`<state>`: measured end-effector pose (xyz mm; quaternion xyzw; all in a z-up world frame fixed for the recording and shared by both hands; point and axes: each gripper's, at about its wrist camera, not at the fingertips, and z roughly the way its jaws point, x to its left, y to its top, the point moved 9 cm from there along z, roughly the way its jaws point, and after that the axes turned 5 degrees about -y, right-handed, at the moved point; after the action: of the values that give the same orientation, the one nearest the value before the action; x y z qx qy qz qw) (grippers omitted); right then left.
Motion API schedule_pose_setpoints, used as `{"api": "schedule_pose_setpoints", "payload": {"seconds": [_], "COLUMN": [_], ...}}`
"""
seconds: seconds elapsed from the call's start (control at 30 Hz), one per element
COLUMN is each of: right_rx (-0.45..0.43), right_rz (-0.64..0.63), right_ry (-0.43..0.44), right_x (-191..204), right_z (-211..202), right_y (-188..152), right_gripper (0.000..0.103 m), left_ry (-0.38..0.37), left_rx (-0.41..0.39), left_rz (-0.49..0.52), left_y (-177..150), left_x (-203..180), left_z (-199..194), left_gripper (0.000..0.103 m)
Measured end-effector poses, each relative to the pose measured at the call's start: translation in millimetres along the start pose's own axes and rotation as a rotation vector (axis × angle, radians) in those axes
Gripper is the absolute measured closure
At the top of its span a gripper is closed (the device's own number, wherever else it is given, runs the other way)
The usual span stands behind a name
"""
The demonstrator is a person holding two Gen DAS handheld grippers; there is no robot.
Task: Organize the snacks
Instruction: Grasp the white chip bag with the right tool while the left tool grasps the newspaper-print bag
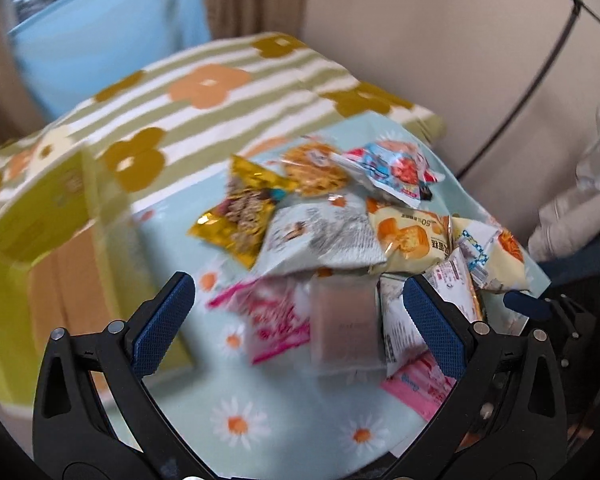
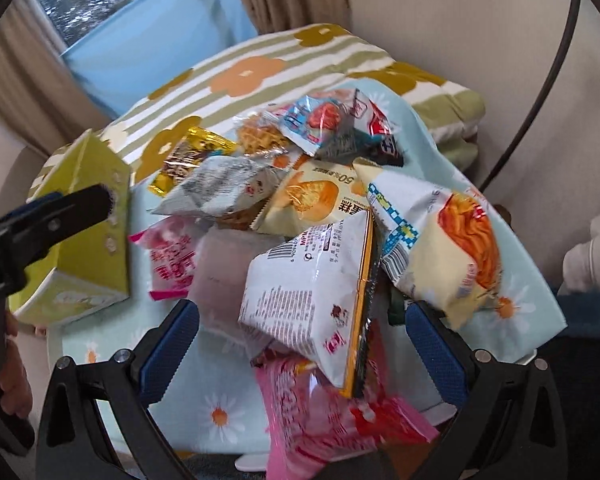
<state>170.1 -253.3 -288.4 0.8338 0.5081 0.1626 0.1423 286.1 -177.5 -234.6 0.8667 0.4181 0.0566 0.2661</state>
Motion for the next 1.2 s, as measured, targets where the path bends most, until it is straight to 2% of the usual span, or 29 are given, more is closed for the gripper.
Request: {"api": "schedule_pose_setpoints", "payload": {"seconds": [0.17,0.27,0.53,0.63,0.8,0.93,1.1,1.2], "right_rx": [0.018,0.027,0.056,0.067,0.074,0.073,0.076,0.066], "right_rz": [0.041,0.051,0.056,0.059,0.061,0.057,0.052,0.044], "right_ry": [-0.03,-0.045,-0.053,-0.054,-0.046,-0.046,-0.056,-0.064], "right_x": [-1,-2,-1,1,2,5,4,3], "right_z": [17,27,49,57,59,60,63,61], "right_y": [2,2,3,3,3,4,6,7], "right_gripper": [0.0,0.0,0.0,0.0,0.0,0.001,0.02,0.026], "left_ry": [-0.058,-0.08,-0.116,-0.107,-0.126,-0.127,-0.125,-0.112], "left_rx": [0.093,0.147,0.25,0.29,0.284,0.278,0.252,0.226], "left_rz": [0.113,0.146,0.131,0.131,0.128,0.131,0.164,0.18], "left_y": [16,18,13,5,5,5,8,10], "left_x": [-18,-21,-17,-15,-11,-7,-6,-7], "left_z": [51,76,128,141,145,143,137,131], "left_gripper": [0.0,0.0,0.0,0.0,0.003,0.013,0.024,0.026]}}
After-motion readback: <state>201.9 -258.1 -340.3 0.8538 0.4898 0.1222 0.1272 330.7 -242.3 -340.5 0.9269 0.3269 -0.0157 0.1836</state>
